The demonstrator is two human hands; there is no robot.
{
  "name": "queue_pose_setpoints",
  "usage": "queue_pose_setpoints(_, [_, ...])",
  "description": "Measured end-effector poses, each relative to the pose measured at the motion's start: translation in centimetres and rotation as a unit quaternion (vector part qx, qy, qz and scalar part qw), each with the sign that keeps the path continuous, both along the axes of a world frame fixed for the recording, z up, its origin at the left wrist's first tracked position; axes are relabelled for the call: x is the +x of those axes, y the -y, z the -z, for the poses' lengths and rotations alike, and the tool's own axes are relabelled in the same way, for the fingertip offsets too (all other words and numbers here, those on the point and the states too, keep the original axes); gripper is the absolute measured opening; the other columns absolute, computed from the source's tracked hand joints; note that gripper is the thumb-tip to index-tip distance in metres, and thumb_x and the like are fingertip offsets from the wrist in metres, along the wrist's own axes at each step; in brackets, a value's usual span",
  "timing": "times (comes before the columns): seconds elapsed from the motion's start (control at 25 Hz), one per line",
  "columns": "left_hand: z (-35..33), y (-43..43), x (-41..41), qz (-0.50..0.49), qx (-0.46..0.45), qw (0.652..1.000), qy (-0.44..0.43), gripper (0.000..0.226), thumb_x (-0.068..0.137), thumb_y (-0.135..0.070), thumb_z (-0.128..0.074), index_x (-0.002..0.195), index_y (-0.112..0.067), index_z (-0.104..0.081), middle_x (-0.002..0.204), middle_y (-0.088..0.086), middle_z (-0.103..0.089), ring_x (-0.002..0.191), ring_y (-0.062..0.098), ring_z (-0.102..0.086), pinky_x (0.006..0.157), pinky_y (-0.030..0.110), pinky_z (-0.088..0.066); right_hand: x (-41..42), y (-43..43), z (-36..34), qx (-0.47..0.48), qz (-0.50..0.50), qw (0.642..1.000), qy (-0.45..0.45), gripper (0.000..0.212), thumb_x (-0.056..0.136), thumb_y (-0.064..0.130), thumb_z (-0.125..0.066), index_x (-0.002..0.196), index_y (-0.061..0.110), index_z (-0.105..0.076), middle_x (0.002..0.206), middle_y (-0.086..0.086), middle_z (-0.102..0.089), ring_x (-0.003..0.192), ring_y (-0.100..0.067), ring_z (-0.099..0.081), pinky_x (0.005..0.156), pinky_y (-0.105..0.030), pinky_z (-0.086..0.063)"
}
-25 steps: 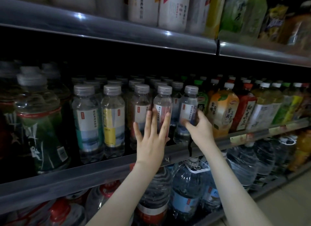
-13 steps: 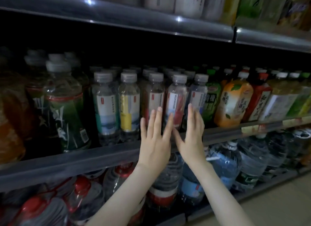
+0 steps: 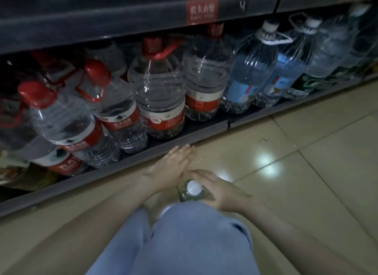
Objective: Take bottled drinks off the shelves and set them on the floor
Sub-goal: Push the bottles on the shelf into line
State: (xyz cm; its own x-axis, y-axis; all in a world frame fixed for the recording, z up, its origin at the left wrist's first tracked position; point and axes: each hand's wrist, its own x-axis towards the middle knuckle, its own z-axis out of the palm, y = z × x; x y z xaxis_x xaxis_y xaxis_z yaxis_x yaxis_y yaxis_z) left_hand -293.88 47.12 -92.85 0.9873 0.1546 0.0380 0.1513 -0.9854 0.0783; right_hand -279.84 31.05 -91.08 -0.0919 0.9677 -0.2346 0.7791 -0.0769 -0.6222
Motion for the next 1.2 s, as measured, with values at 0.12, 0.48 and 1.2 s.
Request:
queue_pose_setpoints(0.12, [-0.2, -0.7, -1.1, -0.028, -0.072, 0.996, -0.044, 0.077, 0.083, -0.007, -0.057, 0.150, -0.007, -0.018, 0.156, 0.012, -0.019, 0.145, 0.027, -0.014, 0.117, 0.037, 0.002, -1.9, -1.5, 0.4, -0.037, 0.065, 0.997, 0.010, 0.050, 0.095, 0.032, -0.057, 0.140, 0.016, -0.040, 0.142, 0.001, -0.045, 0.125, -0.015, -0.044, 0.085, -0.008, -0.025])
queue_pose_setpoints(0.48, [-9.0, -1.7, -1.6, -0.172, -0.385, 0.907, -0.010, 0.094, 0.071, -0.040, -0.077, 0.143, -0.035, -0.017, 0.132, -0.002, -0.054, 0.115, 0.014, -0.054, 0.094, 0.031, -0.046, -0.1, -7.2, -12.4, 0.160, 0.234, 0.959, 0.007, 0.038, 0.077, 0.036, -0.077, 0.111, 0.023, -0.066, 0.097, 0.003, -0.070, 0.089, -0.014, -0.063, 0.080, -0.029, -0.050])
queue_pose_setpoints(1.2, [-39.6, -5.1, -9.2, -0.225, -0.148, 0.807, 0.526, 0.053, 0.082, -0.048, -0.064, 0.129, -0.026, -0.053, 0.114, -0.019, -0.063, 0.106, -0.008, -0.056, 0.091, 0.011, -0.046, -7.7, -16.9, -36.1, 0.442, 0.110, 0.865, -0.209, 0.044, 0.067, 0.033, -0.081, 0.104, 0.037, -0.059, 0.099, 0.016, -0.070, 0.096, 0.000, -0.064, 0.083, -0.025, -0.053])
